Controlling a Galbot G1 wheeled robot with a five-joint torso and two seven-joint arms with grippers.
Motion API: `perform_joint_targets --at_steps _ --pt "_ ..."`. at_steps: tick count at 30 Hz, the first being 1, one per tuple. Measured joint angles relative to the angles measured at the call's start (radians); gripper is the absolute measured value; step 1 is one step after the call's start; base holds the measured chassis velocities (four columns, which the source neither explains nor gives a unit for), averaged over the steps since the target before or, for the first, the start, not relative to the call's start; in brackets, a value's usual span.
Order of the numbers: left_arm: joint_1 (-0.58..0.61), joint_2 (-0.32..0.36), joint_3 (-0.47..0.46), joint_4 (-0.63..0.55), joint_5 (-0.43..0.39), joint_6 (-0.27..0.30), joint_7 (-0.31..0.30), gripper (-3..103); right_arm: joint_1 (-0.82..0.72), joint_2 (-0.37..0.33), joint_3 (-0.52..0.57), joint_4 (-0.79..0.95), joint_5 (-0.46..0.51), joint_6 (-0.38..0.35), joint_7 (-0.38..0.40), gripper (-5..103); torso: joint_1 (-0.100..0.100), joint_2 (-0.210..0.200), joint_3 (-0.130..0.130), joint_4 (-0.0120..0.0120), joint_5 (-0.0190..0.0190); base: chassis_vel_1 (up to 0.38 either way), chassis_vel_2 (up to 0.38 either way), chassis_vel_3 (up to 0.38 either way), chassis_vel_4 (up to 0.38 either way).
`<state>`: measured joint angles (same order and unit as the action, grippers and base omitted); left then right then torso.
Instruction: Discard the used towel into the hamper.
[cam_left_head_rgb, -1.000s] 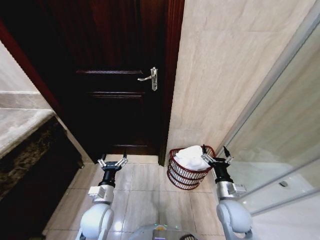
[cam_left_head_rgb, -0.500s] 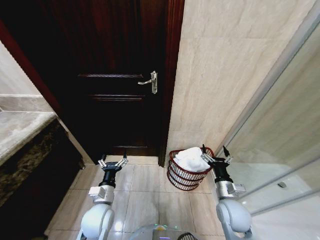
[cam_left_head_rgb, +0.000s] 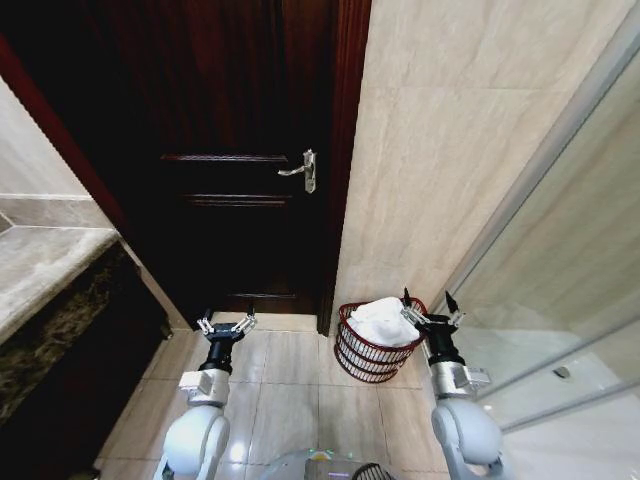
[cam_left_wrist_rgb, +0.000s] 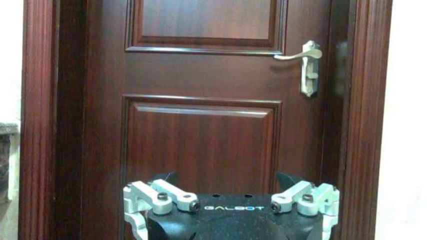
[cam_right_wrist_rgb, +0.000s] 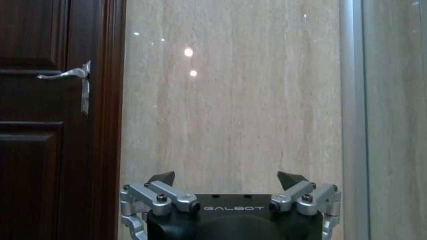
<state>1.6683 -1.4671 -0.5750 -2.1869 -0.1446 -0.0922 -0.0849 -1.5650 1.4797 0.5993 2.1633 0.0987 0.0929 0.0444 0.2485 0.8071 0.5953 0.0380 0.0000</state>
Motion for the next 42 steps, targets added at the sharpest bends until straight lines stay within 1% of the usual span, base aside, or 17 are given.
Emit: perform_joint_targets --at_steps 8,11,18,22,26,31,32,41,42 --pt "0.003 -0.004 -0.001 0.000 -0.002 -0.001 -0.004 100 0.004 -0.001 -0.006 0.000 -0.003 -0.002 0.001 100 0.013 0.029 0.015 0.0002 0.0000 0.000 0.000 0.000 0.000" --pt "0.004 -0.007 -0.002 0.000 -0.002 -0.002 -0.005 100 0.004 -0.004 -0.006 0.000 -0.003 -0.002 0.001 100 0.021 0.047 0.025 0.0001 0.0000 0.000 0.000 0.000 0.000" --pt "0.006 -0.010 -0.002 -0.002 0.000 -0.003 -0.005 100 0.004 -0.004 -0.005 0.000 -0.002 -0.002 0.001 100 0.031 0.069 0.037 0.0001 0.0000 0.000 0.000 0.000 0.000" --pt "0.007 -0.010 -0.002 -0.006 0.005 -0.003 -0.004 100 0.000 -0.002 -0.001 0.001 0.000 0.000 0.001 100 0.044 0.099 0.054 0.0001 0.0000 0.000 0.000 0.000 0.000" --pt "0.007 -0.010 -0.001 -0.006 0.007 -0.003 -0.004 100 -0.005 -0.002 0.001 0.001 0.001 0.002 0.000 100 0.049 0.111 0.062 0.0001 0.0000 0.000 0.000 0.000 0.000" --pt "0.007 -0.009 0.002 -0.007 0.009 -0.002 -0.003 100 -0.012 -0.001 -0.001 0.004 0.001 0.006 -0.001 100 0.063 0.140 0.077 0.0001 0.0000 0.000 0.000 0.000 0.000" --pt "0.007 -0.009 0.002 -0.007 0.009 -0.002 -0.003 100 -0.012 -0.001 -0.001 0.004 0.001 0.006 -0.001 100 0.063 0.140 0.077 0.0001 0.0000 0.000 0.000 0.000 0.000" --pt "0.005 -0.009 0.007 -0.009 0.019 0.002 -0.001 100 -0.007 -0.002 -0.002 0.004 0.001 0.004 -0.001 100 0.083 0.187 0.104 0.0001 0.0000 0.000 0.000 0.000 0.000" --pt "0.005 -0.009 0.007 -0.009 0.019 0.002 -0.001 100 -0.007 -0.002 -0.002 0.004 0.001 0.004 -0.001 100 0.083 0.187 0.104 0.0001 0.0000 0.000 0.000 0.000 0.000"
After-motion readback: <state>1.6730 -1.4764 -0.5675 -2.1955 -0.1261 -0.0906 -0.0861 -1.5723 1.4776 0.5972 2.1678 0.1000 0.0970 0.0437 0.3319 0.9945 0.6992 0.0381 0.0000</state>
